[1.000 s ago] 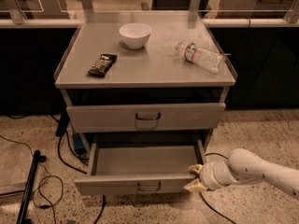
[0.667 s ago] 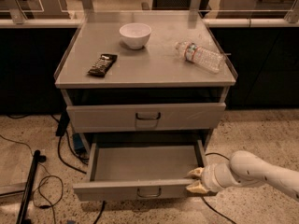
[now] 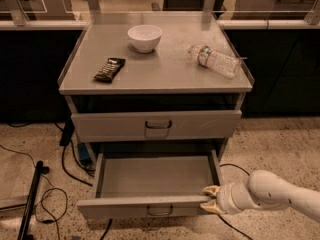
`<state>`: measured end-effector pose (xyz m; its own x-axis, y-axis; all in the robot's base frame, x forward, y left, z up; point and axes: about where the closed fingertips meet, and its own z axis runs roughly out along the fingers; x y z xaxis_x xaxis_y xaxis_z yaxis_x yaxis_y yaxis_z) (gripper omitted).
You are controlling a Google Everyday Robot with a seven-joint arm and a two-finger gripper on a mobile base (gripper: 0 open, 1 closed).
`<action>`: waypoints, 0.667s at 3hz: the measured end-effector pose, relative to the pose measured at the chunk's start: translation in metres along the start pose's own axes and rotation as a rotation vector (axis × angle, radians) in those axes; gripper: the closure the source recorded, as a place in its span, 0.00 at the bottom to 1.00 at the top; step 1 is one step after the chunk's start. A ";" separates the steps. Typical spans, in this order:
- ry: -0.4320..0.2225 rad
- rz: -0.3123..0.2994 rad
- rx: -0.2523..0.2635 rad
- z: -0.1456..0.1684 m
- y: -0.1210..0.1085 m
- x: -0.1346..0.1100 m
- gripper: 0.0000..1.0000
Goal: Open middle drawer
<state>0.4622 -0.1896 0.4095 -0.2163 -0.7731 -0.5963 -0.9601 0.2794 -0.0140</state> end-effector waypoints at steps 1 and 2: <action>0.005 0.009 0.003 -0.004 0.008 0.003 0.82; 0.005 0.009 0.003 -0.004 0.008 0.003 0.59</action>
Offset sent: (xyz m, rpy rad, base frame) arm -0.0088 -0.0021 0.0012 -0.0042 0.0046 -0.0088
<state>0.4533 -0.1917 0.4107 -0.2258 -0.7736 -0.5920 -0.9577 0.2877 -0.0107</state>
